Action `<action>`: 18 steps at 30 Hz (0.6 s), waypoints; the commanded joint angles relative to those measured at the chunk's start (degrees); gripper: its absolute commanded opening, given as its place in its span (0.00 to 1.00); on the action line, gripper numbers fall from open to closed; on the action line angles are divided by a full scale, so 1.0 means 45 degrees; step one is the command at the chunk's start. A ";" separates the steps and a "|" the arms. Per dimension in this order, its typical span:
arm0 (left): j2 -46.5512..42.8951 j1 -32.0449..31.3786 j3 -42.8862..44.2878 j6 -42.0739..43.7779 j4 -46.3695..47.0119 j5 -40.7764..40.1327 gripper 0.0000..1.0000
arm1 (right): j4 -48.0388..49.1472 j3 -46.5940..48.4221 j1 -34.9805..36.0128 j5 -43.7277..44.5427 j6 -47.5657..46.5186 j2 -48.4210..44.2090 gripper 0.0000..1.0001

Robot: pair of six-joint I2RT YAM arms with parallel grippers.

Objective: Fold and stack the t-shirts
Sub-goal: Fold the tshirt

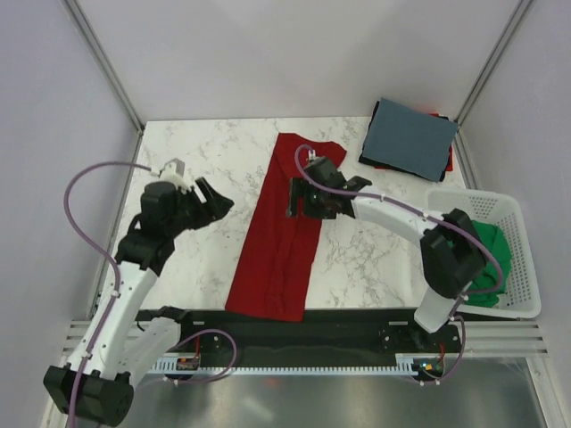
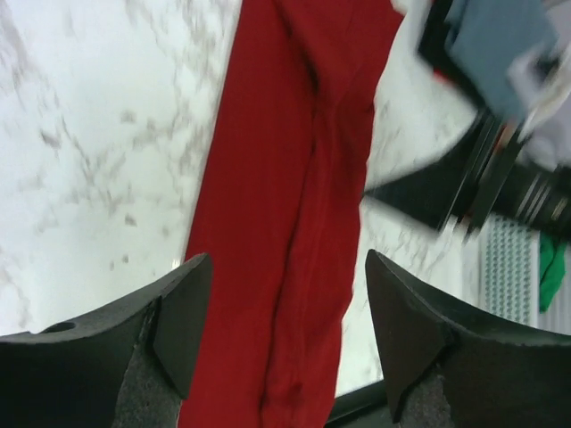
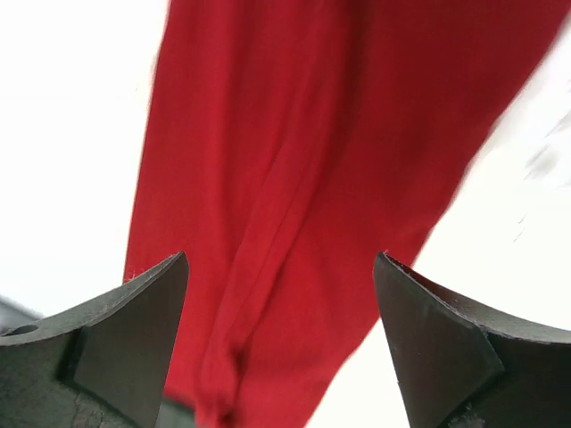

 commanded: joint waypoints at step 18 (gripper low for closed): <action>0.4414 -0.3459 -0.6757 -0.3898 0.7656 0.1734 0.72 | -0.1438 1.2644 -0.3128 0.1014 -0.2519 1.1388 0.90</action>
